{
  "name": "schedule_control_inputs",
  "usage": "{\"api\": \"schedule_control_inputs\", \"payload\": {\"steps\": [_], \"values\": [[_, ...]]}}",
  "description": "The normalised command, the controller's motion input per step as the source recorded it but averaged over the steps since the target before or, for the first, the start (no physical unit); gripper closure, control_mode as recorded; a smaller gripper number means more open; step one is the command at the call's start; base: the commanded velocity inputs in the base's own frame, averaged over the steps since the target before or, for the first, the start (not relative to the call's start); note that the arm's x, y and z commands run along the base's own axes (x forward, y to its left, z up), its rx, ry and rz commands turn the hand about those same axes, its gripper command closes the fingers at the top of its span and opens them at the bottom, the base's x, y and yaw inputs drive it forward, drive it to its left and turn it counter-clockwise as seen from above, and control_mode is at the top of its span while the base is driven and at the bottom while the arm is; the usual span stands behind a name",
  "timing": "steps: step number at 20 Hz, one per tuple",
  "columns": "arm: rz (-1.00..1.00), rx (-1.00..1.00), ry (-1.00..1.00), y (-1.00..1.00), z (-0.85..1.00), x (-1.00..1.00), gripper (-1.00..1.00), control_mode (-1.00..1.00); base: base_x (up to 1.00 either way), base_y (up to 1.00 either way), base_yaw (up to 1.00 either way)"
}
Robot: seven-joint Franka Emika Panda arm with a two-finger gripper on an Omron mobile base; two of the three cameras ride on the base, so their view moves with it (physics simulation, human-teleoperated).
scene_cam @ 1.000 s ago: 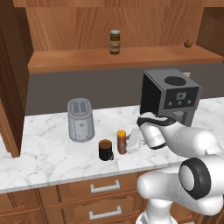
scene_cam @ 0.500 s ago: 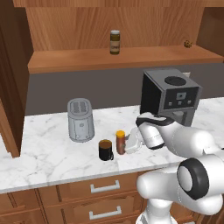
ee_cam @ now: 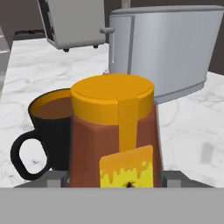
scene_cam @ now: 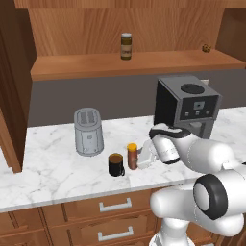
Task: Pick the cinnamon and honey bottle from the cabinet and place them next to the mug.
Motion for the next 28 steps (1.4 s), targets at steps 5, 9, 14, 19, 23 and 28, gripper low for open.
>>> {"api": "schedule_control_inputs", "payload": {"steps": [5,9,14,19,23,28], "values": [[0.00,0.00,0.00,0.00,0.00,0.00,-1.00,-1.00,0.00,0.00,0.00],[0.00,0.00,0.00,0.00,0.00,0.00,-1.00,-1.00,0.00,0.00,0.00],[0.00,0.00,0.00,0.00,0.00,0.00,-1.00,-1.00,0.00,0.00,0.00],[0.00,0.00,0.00,0.00,0.11,0.00,-1.00,-1.00,0.00,0.00,0.00],[0.00,0.00,0.00,0.00,0.81,0.00,-1.00,-1.00,0.00,0.00,0.00],[0.00,0.00,0.00,0.00,1.00,-0.07,-1.00,-1.00,0.00,0.00,0.00]]}}
